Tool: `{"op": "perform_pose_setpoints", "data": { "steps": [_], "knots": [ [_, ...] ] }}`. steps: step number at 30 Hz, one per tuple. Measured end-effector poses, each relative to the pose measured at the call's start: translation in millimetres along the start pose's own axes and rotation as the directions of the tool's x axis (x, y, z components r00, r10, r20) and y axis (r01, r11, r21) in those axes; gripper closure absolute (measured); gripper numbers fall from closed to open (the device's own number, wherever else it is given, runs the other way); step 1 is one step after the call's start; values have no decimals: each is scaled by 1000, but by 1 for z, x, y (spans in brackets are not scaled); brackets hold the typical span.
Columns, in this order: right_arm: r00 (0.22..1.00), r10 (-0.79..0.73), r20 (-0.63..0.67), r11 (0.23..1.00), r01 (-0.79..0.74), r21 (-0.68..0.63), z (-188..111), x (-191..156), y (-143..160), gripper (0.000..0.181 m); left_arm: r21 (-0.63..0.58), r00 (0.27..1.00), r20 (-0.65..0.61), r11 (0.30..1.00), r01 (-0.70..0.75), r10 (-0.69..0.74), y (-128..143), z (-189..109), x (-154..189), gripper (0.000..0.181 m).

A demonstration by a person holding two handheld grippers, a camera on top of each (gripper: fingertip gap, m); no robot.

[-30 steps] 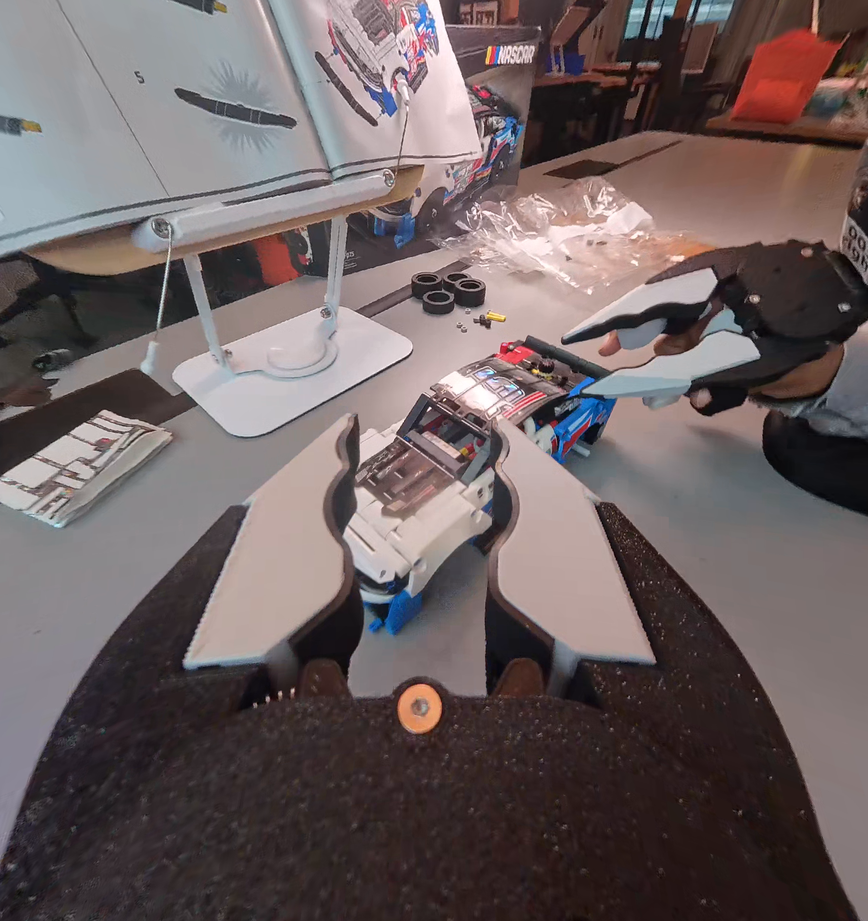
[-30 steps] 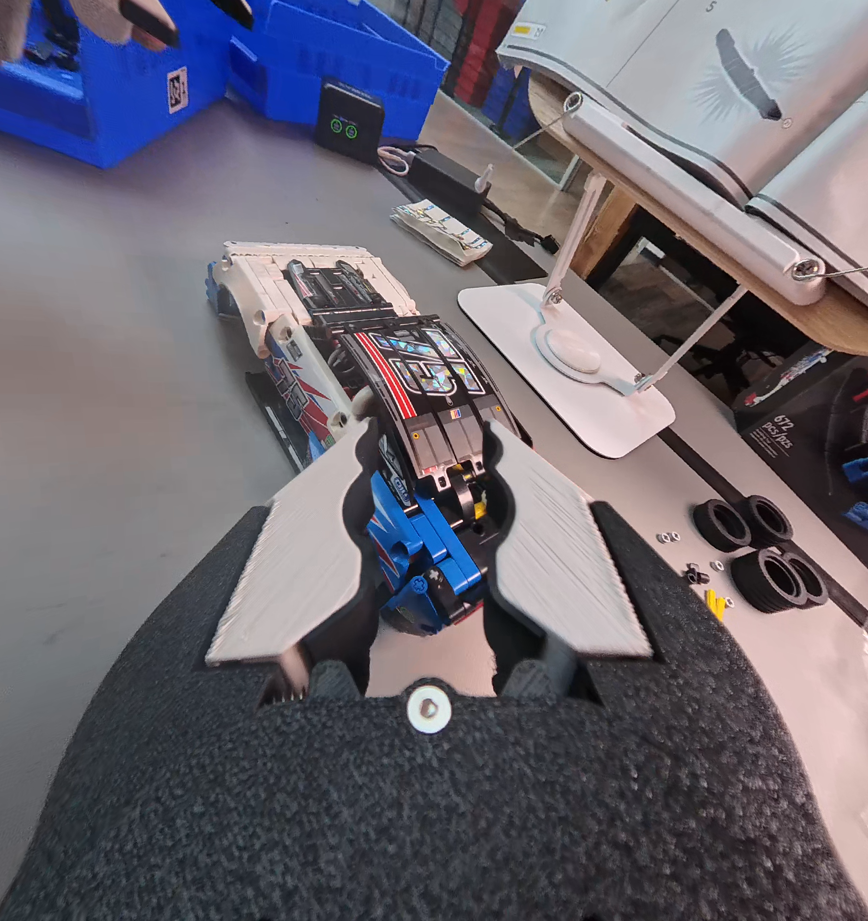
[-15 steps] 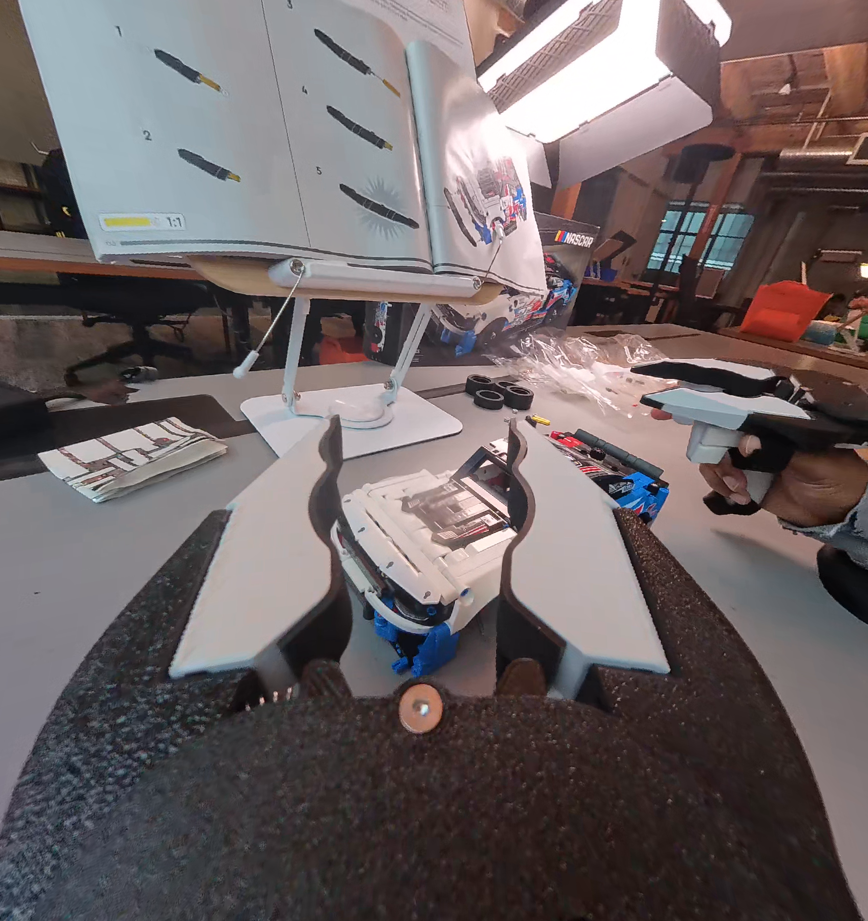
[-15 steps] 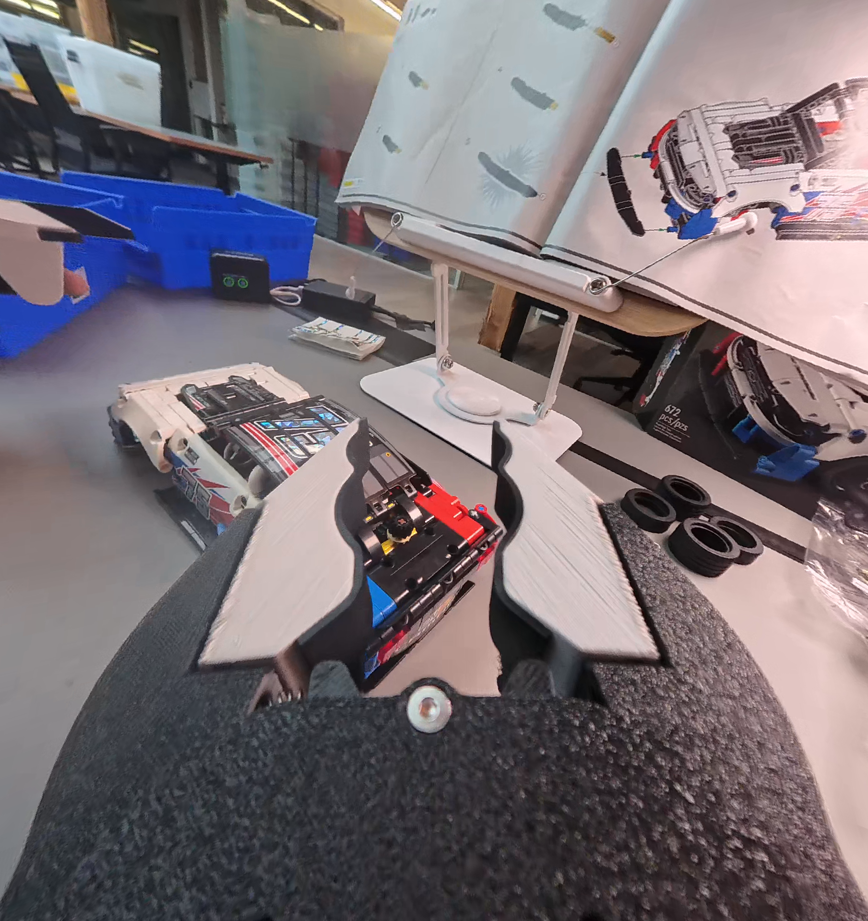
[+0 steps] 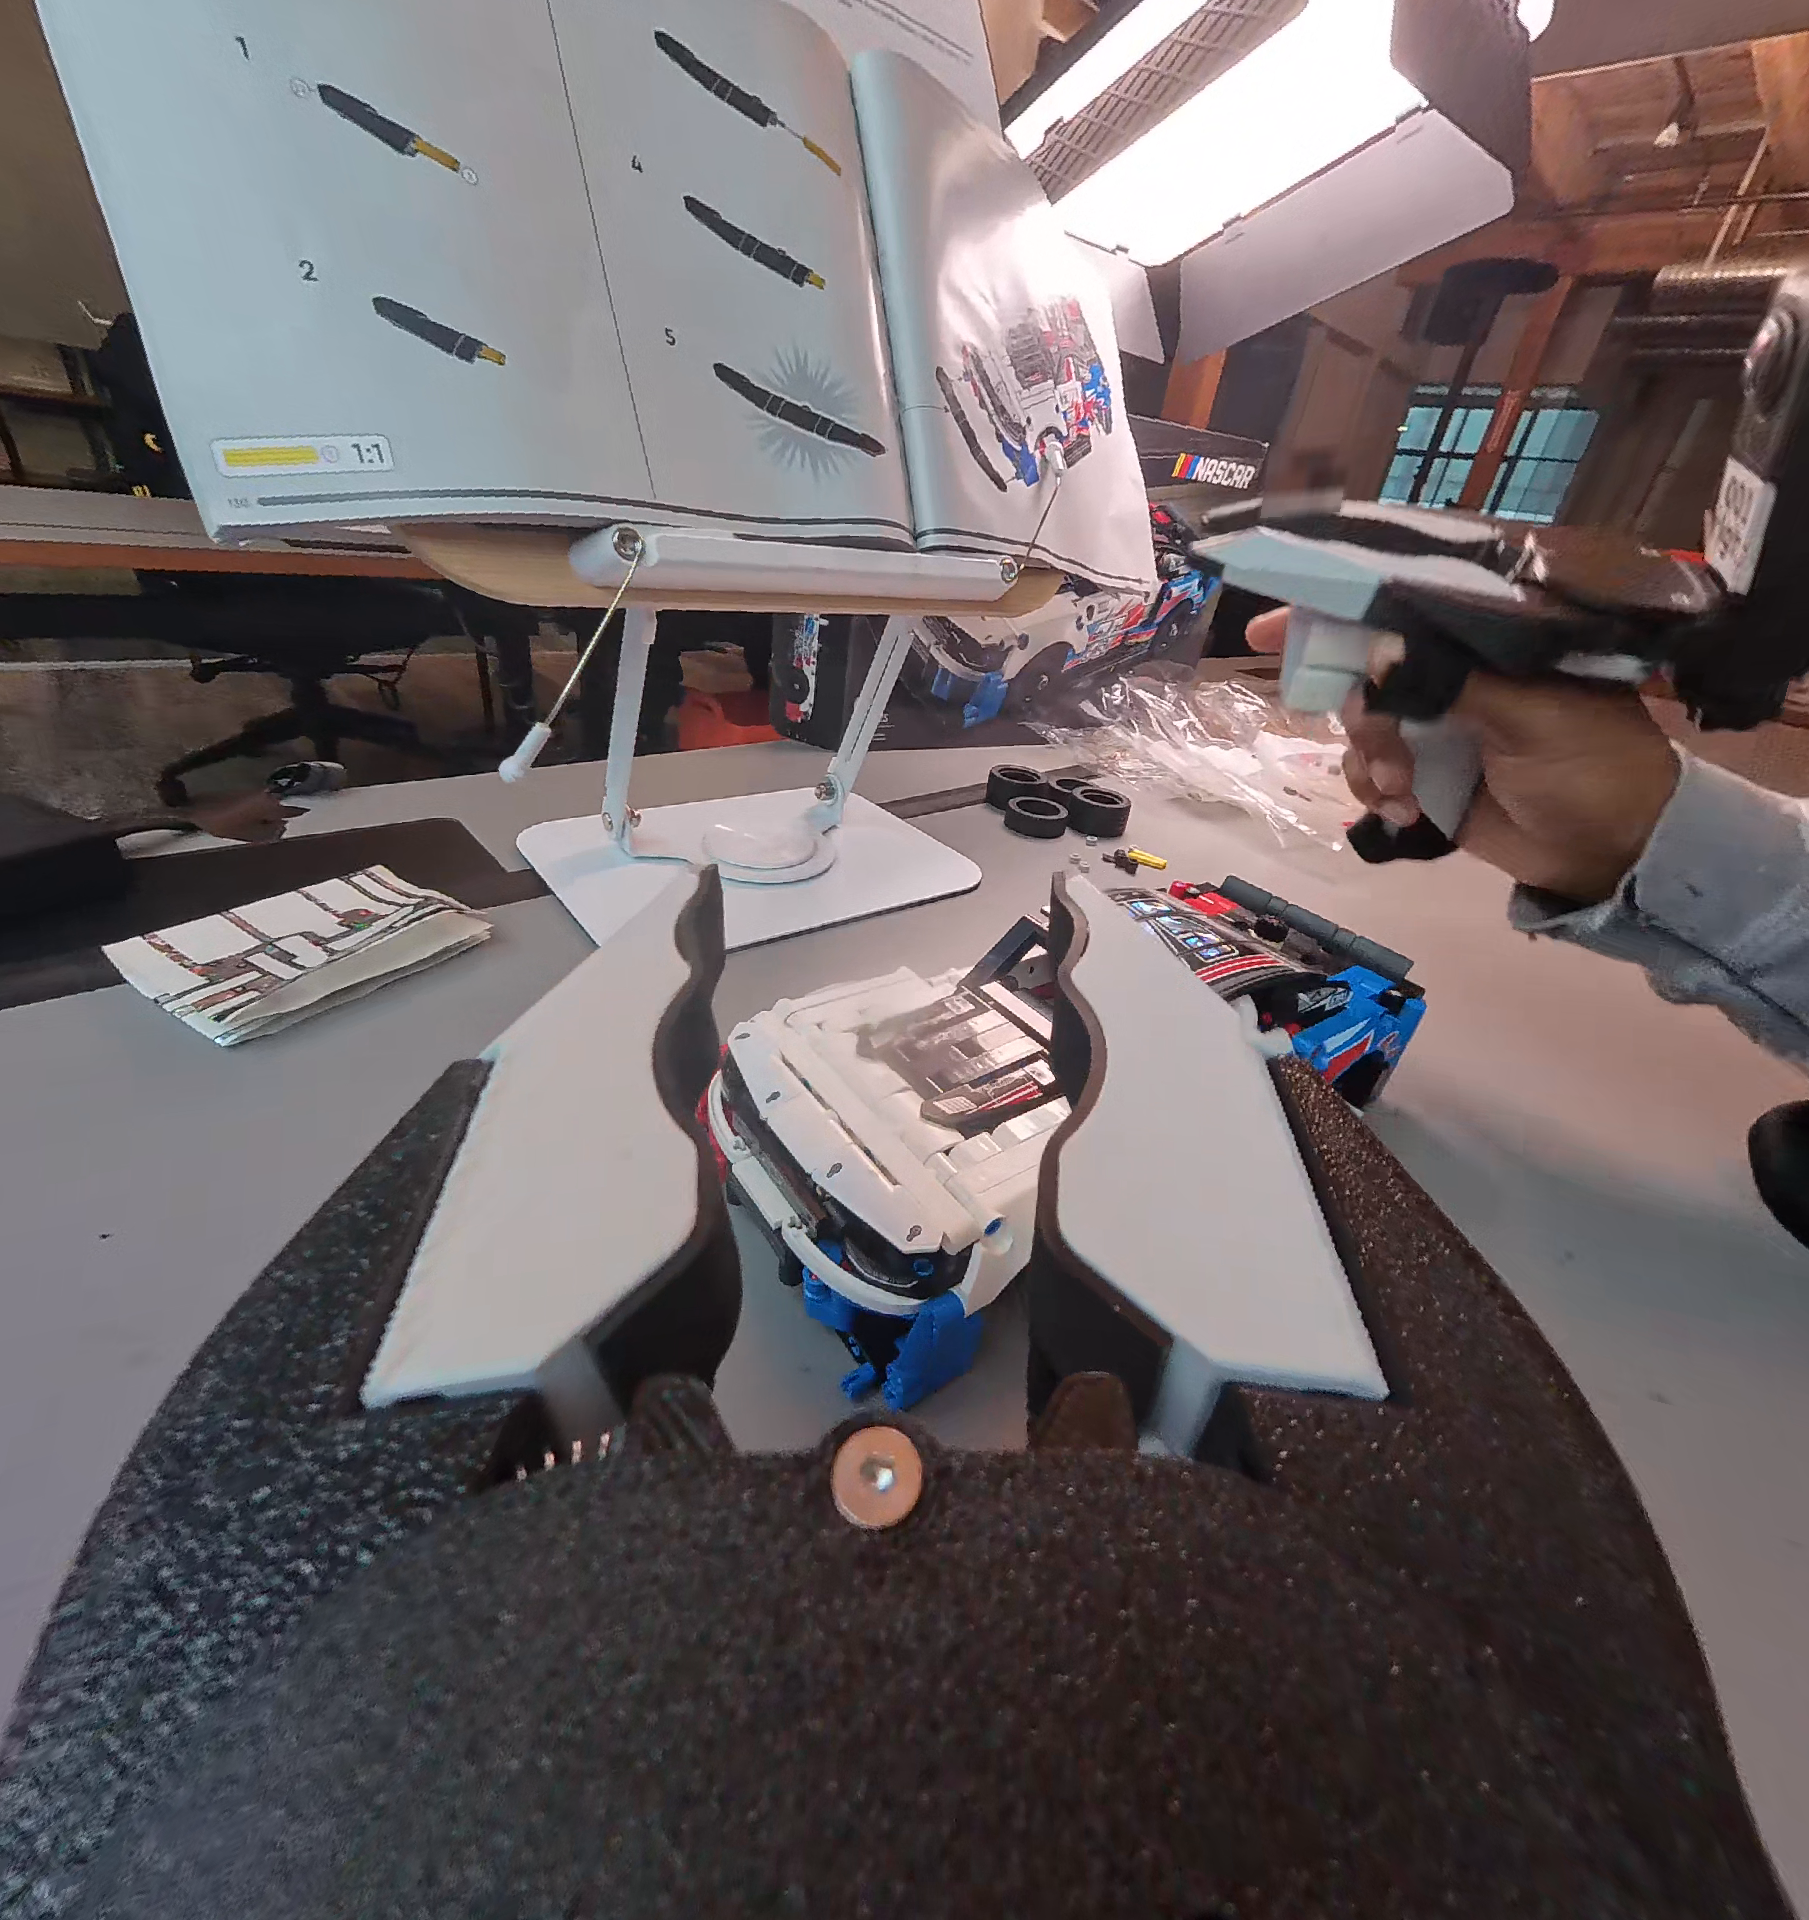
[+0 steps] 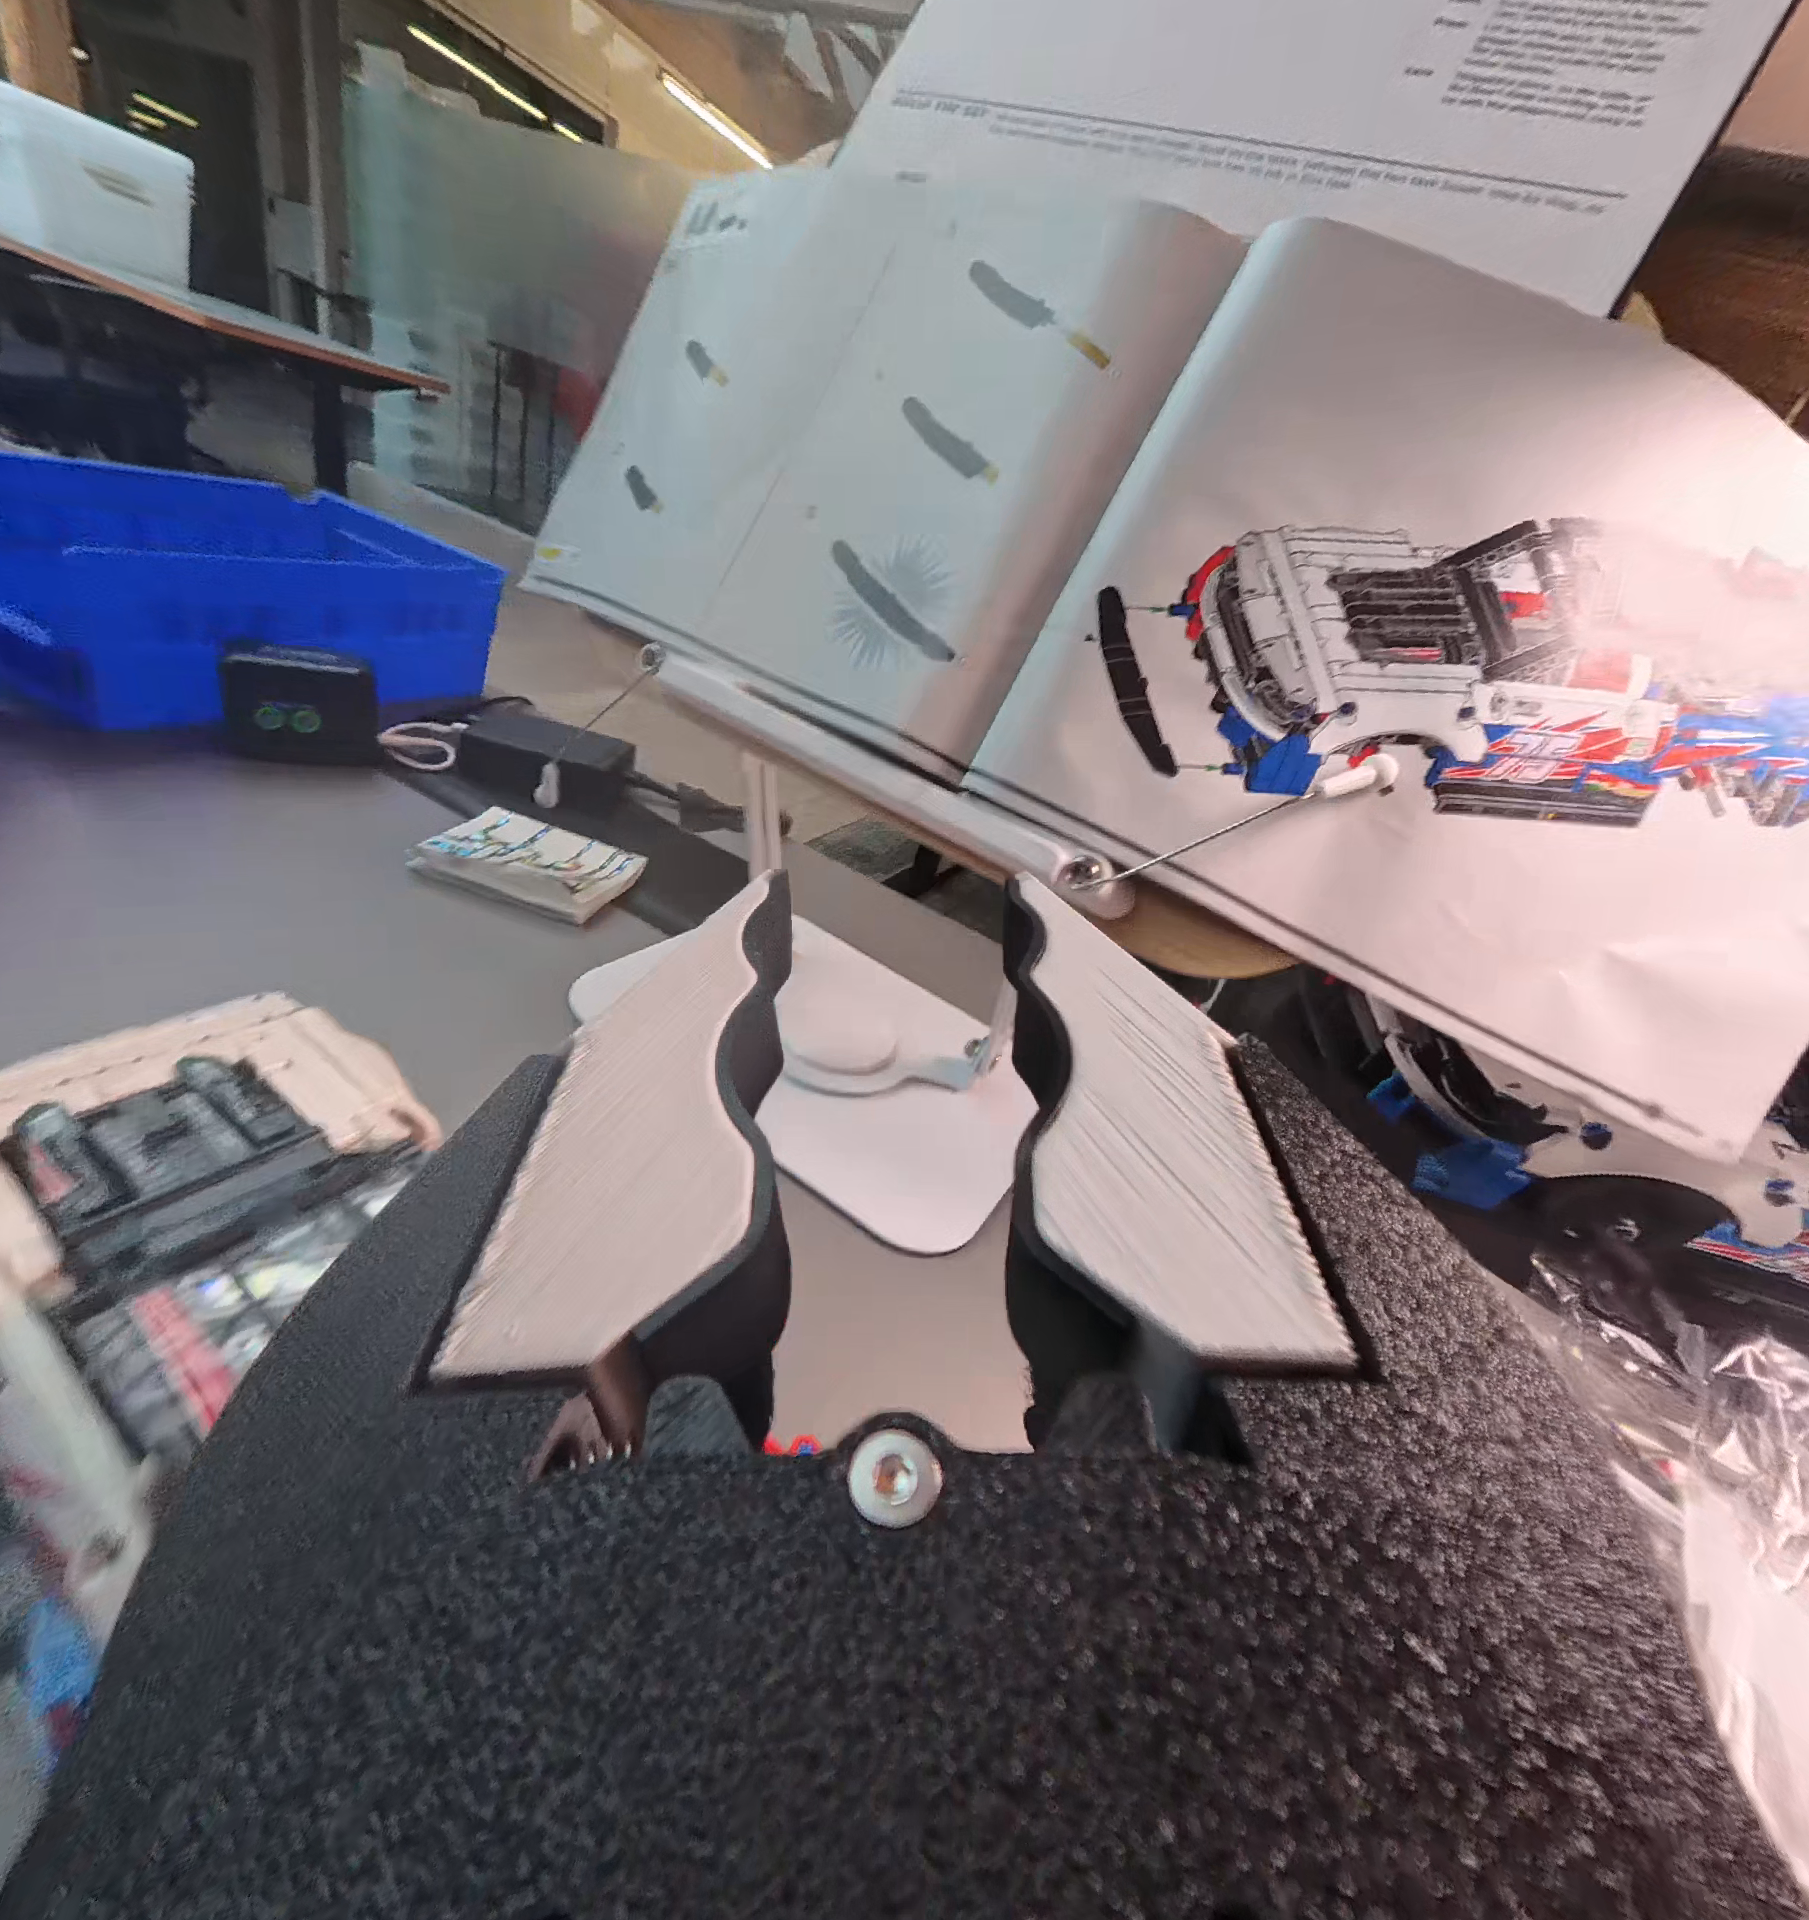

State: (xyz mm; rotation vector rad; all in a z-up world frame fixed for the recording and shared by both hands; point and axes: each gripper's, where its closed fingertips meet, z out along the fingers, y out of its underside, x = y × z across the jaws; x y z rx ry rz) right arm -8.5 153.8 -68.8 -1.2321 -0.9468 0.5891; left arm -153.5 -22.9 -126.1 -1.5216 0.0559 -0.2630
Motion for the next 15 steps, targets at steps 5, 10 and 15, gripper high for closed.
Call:
{"op": "perform_pose_setpoints", "data": {
  "steps": [5,10,15],
  "knots": [
    [981,120,-154,993,-121,5,53,67,-16,140,-15,1000,14,1000,-24,25,2,0,1,124],
    [931,228,-286,965,-256,-62,85,119,14,145,-27,998,43,999,-34,35,3,-3,-5,126],
    [942,229,-245,968,-247,-45,91,119,22,168,-50,998,51,998,-35,37,9,-1,-7,127]
  ]
}}
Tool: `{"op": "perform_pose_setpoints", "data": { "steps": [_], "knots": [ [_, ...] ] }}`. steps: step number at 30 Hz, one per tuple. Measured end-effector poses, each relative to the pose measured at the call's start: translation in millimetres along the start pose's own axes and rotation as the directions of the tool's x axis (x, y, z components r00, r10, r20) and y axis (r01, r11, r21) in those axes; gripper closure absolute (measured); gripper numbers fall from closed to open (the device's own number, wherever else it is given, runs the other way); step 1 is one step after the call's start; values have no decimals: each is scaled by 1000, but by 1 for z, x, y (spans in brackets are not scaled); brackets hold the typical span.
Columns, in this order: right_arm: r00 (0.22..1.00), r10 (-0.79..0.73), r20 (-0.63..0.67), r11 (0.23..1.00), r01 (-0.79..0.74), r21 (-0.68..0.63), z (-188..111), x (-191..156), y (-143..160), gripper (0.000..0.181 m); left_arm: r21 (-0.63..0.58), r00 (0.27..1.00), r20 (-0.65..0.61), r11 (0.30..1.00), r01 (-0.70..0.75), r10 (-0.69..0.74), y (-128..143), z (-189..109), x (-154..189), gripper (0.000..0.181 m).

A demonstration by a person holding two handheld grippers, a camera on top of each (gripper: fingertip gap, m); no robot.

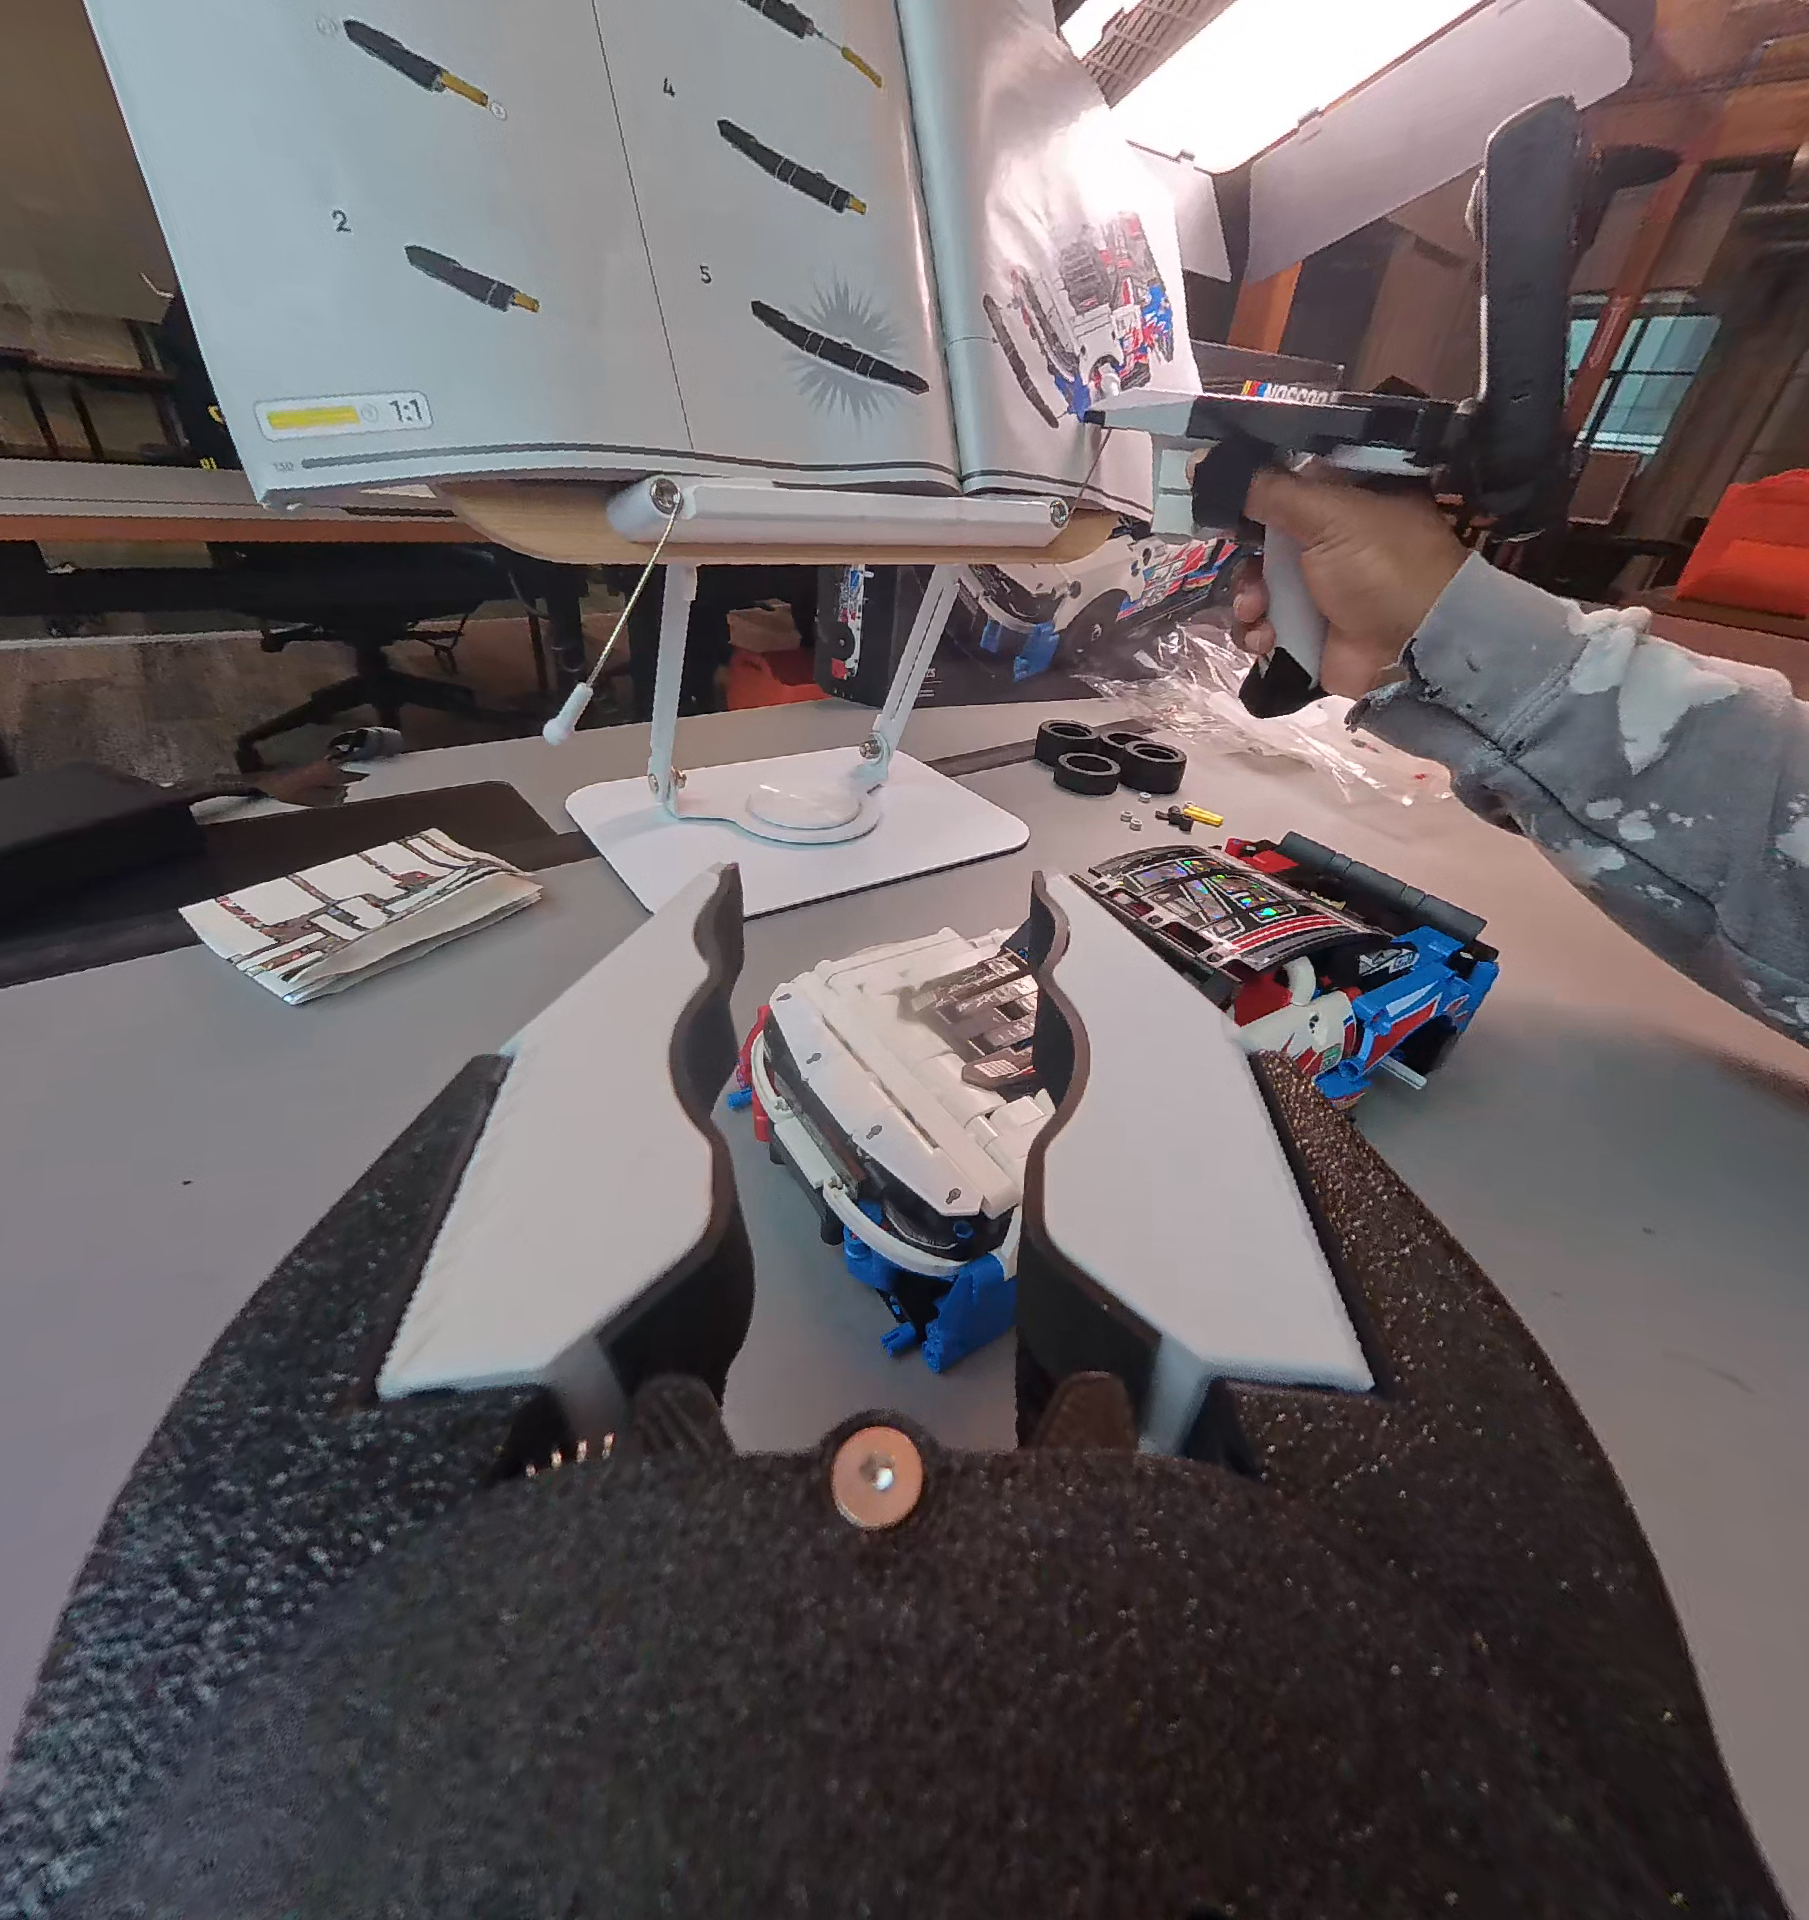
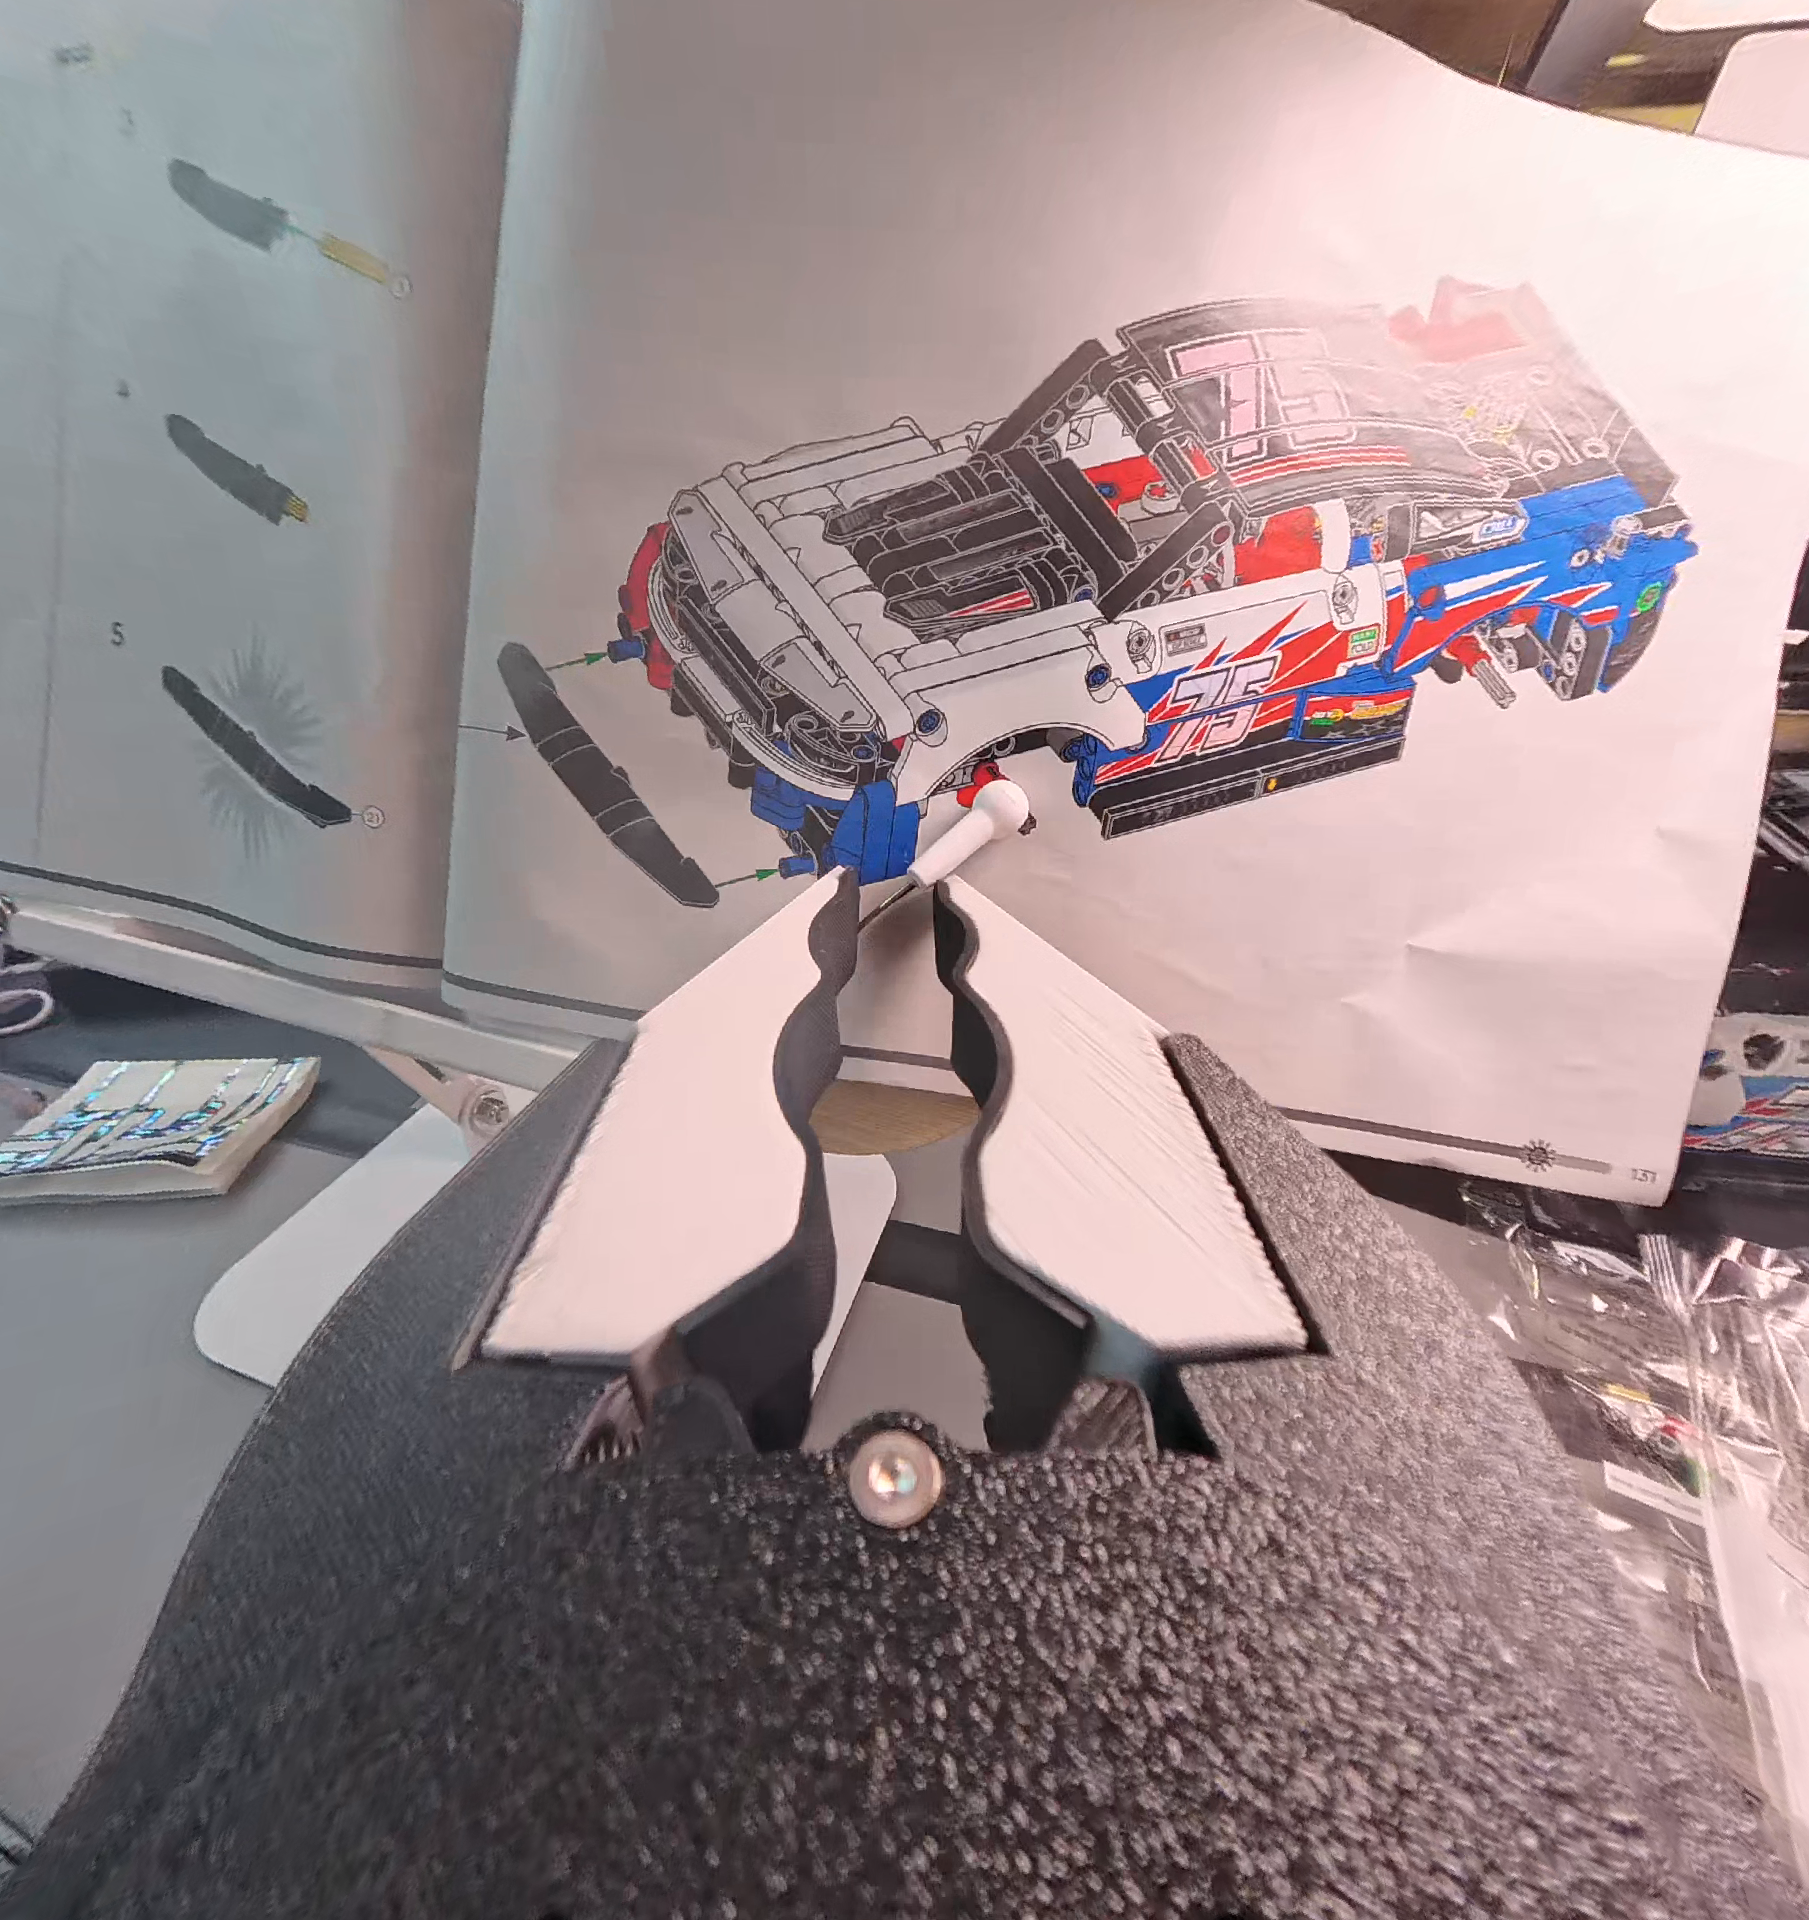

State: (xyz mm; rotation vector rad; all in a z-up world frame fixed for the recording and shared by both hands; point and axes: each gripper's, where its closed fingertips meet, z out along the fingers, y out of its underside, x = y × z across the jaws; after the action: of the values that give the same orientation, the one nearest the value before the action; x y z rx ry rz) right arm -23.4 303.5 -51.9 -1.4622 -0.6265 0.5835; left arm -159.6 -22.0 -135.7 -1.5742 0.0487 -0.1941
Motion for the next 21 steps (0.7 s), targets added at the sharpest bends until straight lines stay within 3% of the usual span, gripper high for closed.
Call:
{"op": "perform_pose_setpoints", "data": {
  "steps": [21],
  "knots": [
    [993,121,0,992,-121,-42,-17,14,26,161,-32,1000,-9,999,-17,17,5,1,2,129]
  ]
}}
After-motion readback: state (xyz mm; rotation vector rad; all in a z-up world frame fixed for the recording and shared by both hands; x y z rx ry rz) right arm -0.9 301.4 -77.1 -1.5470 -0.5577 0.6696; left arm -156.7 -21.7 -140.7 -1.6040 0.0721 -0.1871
